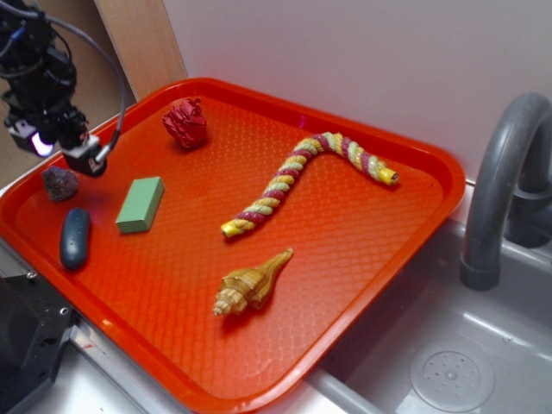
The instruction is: Grab the rock.
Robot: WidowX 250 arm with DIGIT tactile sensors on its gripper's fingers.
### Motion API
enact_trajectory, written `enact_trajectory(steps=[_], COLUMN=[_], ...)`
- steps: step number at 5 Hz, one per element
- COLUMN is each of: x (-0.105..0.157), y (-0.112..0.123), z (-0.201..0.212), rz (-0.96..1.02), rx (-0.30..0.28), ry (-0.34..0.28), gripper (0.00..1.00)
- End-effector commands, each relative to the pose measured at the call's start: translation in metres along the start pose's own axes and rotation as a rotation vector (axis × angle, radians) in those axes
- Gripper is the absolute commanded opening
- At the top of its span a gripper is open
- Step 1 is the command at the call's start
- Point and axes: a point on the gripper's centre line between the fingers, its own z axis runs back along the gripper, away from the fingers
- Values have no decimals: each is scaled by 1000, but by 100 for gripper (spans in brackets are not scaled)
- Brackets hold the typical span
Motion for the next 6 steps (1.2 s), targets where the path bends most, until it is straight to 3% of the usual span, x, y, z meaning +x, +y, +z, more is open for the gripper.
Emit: enact_trajectory(steps=[1, 4, 5, 6], x=[-2, -5, 16, 35], y=[0, -13, -51, -98], z=[-10, -8, 47, 107], rz=[-4, -45, -75, -102], rx=[7, 17, 74, 32], ry=[-4, -58, -151, -214], gripper=[0, 0, 0, 0])
